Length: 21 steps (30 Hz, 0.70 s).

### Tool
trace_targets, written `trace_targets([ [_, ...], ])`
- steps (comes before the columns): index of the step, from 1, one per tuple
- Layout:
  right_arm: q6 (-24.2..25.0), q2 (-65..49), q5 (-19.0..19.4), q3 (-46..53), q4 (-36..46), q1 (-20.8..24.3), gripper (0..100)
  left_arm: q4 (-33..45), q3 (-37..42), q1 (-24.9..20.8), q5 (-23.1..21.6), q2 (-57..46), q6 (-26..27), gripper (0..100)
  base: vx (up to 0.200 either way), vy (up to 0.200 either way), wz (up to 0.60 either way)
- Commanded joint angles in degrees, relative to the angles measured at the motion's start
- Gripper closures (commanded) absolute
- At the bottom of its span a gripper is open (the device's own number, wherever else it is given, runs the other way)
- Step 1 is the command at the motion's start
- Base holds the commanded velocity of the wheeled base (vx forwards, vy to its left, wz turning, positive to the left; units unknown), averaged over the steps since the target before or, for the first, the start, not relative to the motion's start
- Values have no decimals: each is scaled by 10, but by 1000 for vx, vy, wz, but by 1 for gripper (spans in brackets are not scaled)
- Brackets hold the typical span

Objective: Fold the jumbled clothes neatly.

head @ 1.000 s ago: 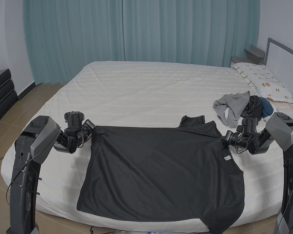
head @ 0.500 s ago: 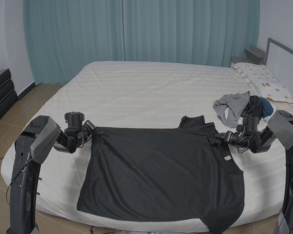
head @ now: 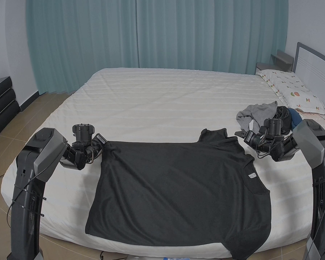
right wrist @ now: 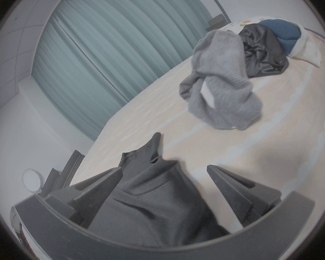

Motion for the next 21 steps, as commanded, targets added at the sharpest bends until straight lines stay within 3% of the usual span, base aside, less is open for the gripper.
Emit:
trace_targets([
  [1,3,54,-16,-49,10,28,0,1,0,-3,0,-3,0,100,0,0,0],
  [5,2,89,-44,-95,13,35,0,1,0,-3,1,-3,0,100,0,0,0],
  [6,2,91,-44,-99,13,35,100,1,0,-3,1,-3,0,100,0,0,0],
  [11,2,94,-54,-110,5,35,100,1,0,-3,5,0,14,100,0,0,0],
  [16,4,117,-118,-182,-11,34,100,-4,0,-4,30,4,22,100,0,0,0],
  [21,10,123,-130,-206,-18,35,100,-5,-3,-3,33,3,22,100,0,0,0],
])
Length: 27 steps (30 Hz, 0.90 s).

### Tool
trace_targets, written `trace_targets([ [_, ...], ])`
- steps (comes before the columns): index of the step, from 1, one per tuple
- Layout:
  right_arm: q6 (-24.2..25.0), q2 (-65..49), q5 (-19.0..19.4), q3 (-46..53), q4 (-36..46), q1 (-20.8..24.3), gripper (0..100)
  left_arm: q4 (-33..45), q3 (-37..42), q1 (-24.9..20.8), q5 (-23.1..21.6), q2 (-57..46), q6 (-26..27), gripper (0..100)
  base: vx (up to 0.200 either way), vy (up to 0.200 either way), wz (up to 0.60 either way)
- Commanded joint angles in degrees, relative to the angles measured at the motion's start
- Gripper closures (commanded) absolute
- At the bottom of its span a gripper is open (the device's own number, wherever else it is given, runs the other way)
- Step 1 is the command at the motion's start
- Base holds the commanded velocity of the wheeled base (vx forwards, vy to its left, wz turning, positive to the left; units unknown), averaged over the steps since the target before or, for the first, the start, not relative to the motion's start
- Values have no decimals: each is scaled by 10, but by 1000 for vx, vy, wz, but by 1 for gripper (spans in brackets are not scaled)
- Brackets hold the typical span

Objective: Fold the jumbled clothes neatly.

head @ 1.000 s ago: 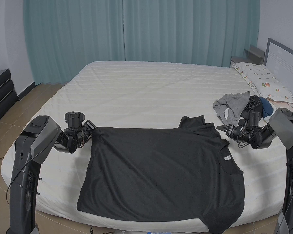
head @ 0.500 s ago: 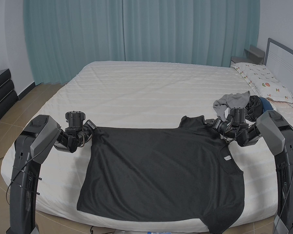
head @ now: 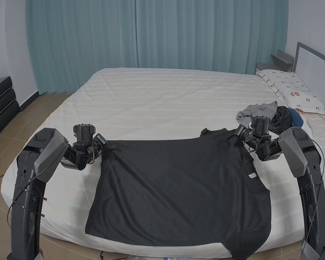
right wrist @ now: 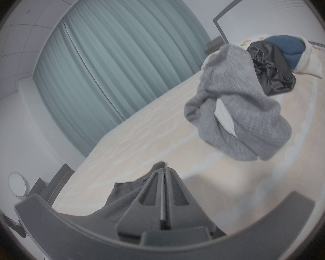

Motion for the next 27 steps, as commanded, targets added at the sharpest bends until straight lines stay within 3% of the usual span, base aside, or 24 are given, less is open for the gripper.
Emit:
trace_targets([
  [1,2,18,-5,-23,-7,2,100,-2,-5,0,4,2,0,100,0,0,0],
  [12,-3,33,-7,-21,-18,8,100,0,-9,0,3,3,-3,100,0,0,0],
  [13,-3,33,-8,-18,-18,8,100,2,-9,0,2,3,-4,0,0,0,0],
  [14,-3,33,-8,-13,-18,9,100,3,-8,0,3,3,-4,0,0,0,0],
  [15,-6,32,-9,-5,-18,9,0,2,-5,0,3,3,-4,0,0,0,0],
  [20,-22,-18,-8,75,-49,3,0,2,19,5,4,-8,0,0,0,0,0],
  [27,14,-167,10,256,-105,-27,0,-3,123,14,-7,-115,-2,0,0,0,0],
])
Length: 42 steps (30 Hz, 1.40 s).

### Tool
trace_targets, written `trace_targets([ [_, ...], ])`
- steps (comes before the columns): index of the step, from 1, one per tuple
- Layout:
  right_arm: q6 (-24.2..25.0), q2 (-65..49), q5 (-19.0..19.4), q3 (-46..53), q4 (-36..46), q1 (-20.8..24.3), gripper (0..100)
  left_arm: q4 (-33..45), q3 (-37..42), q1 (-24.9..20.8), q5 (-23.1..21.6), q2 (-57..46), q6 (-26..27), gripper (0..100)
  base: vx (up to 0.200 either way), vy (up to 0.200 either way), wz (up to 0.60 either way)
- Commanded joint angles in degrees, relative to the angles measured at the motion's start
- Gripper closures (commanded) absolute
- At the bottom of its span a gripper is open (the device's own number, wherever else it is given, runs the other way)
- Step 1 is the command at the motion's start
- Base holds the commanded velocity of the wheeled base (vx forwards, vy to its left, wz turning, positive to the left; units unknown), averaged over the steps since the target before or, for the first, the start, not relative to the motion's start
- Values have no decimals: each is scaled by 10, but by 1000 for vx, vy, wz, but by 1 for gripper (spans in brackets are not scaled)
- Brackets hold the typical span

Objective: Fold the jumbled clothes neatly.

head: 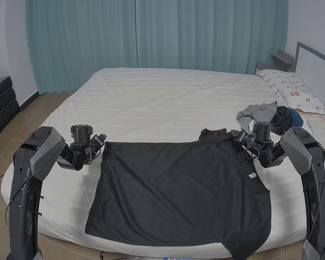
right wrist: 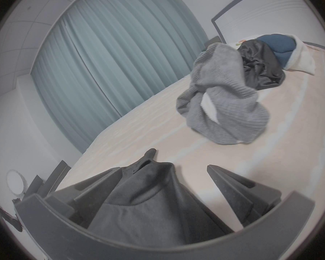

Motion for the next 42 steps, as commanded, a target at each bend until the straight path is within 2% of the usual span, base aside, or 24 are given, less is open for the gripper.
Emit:
trace_targets([
  [1,31,-160,27,166,-33,-30,0,-4,108,8,-14,-115,-1,0,0,0,0],
  [8,61,-298,72,390,-42,-52,0,-24,302,3,-67,-258,-7,0,0,0,0],
  [11,69,-337,110,497,-75,-62,0,-52,400,-7,-86,-304,-11,0,0,0,0],
  [14,73,-359,132,584,-118,-64,0,-84,476,-16,-86,-334,-13,0,0,0,0],
  [17,88,-371,134,630,-142,-63,0,-101,524,-22,-86,-351,-14,0,0,0,0],
  [18,113,-378,136,670,-158,-58,0,-116,567,-28,-86,-367,-25,0,0,0,0],
  [22,125,-384,153,725,-187,-59,0,-157,643,-42,-85,-392,-54,0,-200,0,0],
  [30,131,-378,188,760,-209,-69,0,-217,727,-62,-84,-390,-64,0,-200,0,0],
  [36,139,-377,195,766,-209,-70,0,-237,738,-62,-89,-372,-71,0,0,0,0],
  [42,140,-376,195,773,-210,-70,0,-255,738,-63,-90,-360,-118,0,0,0,0],
])
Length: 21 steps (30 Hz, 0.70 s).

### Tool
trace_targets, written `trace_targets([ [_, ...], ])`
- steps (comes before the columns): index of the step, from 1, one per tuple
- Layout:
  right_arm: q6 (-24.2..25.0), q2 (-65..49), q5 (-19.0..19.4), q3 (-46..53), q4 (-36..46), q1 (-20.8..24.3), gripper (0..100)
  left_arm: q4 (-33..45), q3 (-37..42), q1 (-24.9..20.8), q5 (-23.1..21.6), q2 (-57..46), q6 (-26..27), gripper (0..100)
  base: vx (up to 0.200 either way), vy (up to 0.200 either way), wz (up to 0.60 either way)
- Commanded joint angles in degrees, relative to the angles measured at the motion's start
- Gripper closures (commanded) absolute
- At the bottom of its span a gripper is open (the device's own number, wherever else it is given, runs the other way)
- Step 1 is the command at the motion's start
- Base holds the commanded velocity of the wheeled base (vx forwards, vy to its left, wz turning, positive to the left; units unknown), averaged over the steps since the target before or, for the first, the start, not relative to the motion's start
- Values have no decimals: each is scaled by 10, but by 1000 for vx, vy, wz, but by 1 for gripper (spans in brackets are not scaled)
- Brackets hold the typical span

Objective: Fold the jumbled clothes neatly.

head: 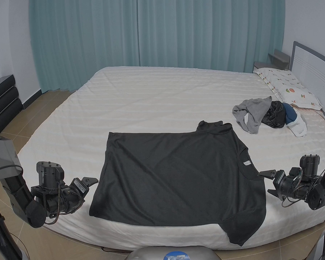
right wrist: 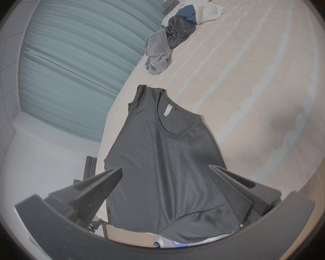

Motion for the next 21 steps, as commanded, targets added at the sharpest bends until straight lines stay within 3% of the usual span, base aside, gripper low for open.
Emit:
trace_targets([
  [1,-1,5,3,4,0,0,0,-9,3,-7,0,10,-11,0,0,-200,0],
  [9,-4,8,8,8,0,2,0,-9,10,-23,3,11,-10,0,0,-200,0],
  [13,-5,9,8,10,0,4,0,-12,25,-13,1,10,-2,0,0,0,0],
  [18,-6,10,8,13,0,5,0,-15,45,5,-6,13,58,0,0,0,0],
  [21,-6,12,8,14,0,7,0,-16,54,30,-47,37,100,0,0,0,0],
])
